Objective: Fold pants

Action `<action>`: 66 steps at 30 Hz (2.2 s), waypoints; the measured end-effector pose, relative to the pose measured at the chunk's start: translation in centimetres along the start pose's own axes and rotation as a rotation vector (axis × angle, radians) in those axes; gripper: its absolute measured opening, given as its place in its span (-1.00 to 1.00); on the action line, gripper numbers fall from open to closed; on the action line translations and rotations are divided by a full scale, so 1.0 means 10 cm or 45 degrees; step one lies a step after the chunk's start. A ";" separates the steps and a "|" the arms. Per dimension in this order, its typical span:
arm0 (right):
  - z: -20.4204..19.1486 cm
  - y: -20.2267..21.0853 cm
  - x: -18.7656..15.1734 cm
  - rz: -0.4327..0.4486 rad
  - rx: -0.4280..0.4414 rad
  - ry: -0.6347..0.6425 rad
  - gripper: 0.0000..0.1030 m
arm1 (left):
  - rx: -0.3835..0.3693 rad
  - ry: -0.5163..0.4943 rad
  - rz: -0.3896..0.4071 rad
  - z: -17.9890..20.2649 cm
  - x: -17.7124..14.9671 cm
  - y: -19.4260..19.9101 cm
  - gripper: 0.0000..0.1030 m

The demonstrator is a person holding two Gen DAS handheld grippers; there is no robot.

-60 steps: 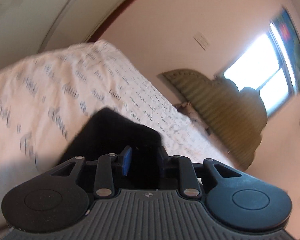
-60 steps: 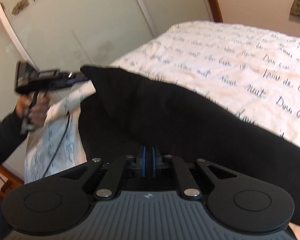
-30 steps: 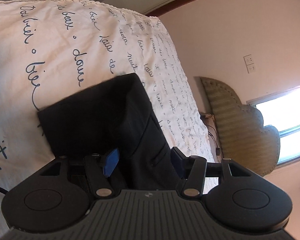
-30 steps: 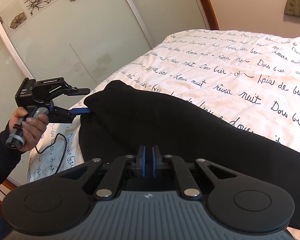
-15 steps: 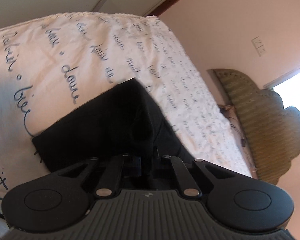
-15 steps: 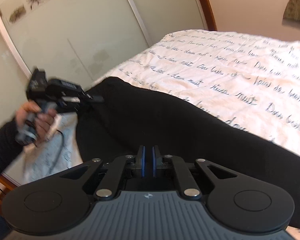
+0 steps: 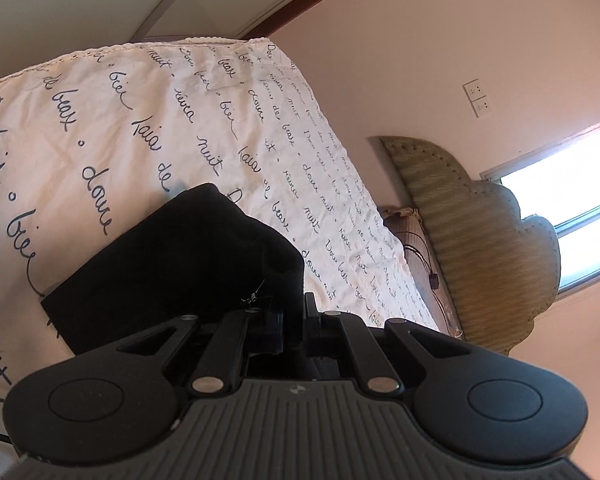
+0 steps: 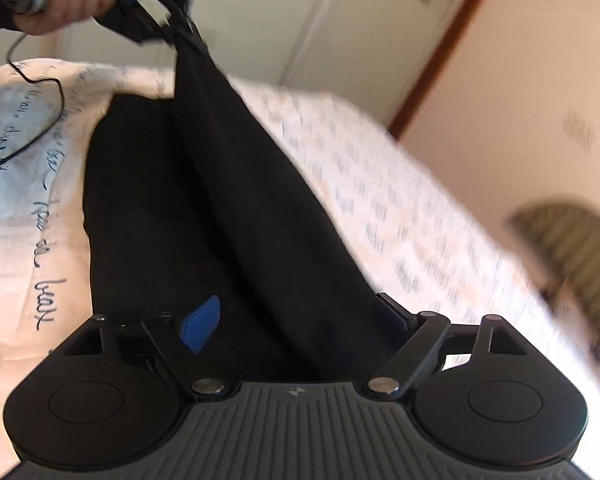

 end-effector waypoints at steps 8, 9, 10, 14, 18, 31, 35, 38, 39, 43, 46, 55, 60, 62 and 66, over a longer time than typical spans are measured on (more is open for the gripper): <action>-0.14 -0.30 -0.05 -0.130 -0.051 0.153 0.27 | -0.047 -0.016 0.008 0.04 0.05 0.08 -0.84; -0.12 -0.35 -0.05 -0.142 -0.074 0.150 0.17 | -0.054 -0.023 0.011 0.05 0.05 0.09 -0.84; -0.10 -0.40 -0.07 -0.157 -0.095 0.149 0.06 | -0.059 -0.030 0.013 0.05 0.05 0.10 -0.84; 0.03 -0.51 -0.06 -0.150 -0.178 0.092 -0.82 | -0.048 -0.036 -0.004 0.02 0.03 0.08 -0.84; 0.03 -0.43 -0.04 -0.100 -0.191 0.109 -0.89 | -0.026 -0.019 -0.027 -0.12 0.04 0.02 -0.84; -0.61 0.02 -0.22 -0.164 -0.003 0.167 -0.90 | 0.131 0.043 -0.115 -0.77 -0.17 0.04 -0.83; -0.54 0.16 -0.04 -0.104 0.029 0.103 -0.90 | 0.105 -0.029 -0.069 -0.63 -0.11 0.16 -0.83; -0.52 0.17 -0.15 -0.130 0.038 0.072 -0.90 | 0.125 -0.019 -0.081 -0.67 -0.16 0.14 -0.83; -0.52 0.15 -0.20 -0.138 0.037 0.066 -0.90 | 0.137 -0.001 -0.095 -0.70 -0.19 0.14 -0.83; -0.52 0.31 -0.14 -0.109 0.069 0.019 -0.90 | 0.119 -0.010 -0.047 -0.66 -0.21 0.32 -0.83; -0.50 0.32 -0.16 -0.127 0.094 -0.016 -0.90 | 0.150 -0.009 -0.042 -0.72 -0.25 0.35 -0.81; -0.41 0.29 -0.17 -0.184 0.215 -0.177 -0.81 | 0.148 -0.139 -0.056 -0.58 -0.27 0.46 -0.69; -0.12 0.33 -0.14 -0.223 0.334 -0.523 -0.79 | 0.256 -0.289 0.004 -0.40 -0.40 0.69 -0.69; 0.06 0.34 -0.18 -0.229 0.443 -0.804 -0.78 | 0.336 -0.424 0.019 -0.27 -0.50 0.74 -0.69; 0.40 0.16 -0.55 -0.279 0.753 -1.580 -0.20 | 0.464 -0.878 0.093 0.16 -0.90 0.78 -0.64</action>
Point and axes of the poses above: each gripper's, at about its wrist camera, not at the fingertips, and y roughly against the way its jaws point, z to its right, x to its top, the point moved 1 cm from there along -y, roughly the way its jaws point, and after that the axes turned 14 degrees about -y, right-handed, at the moved point
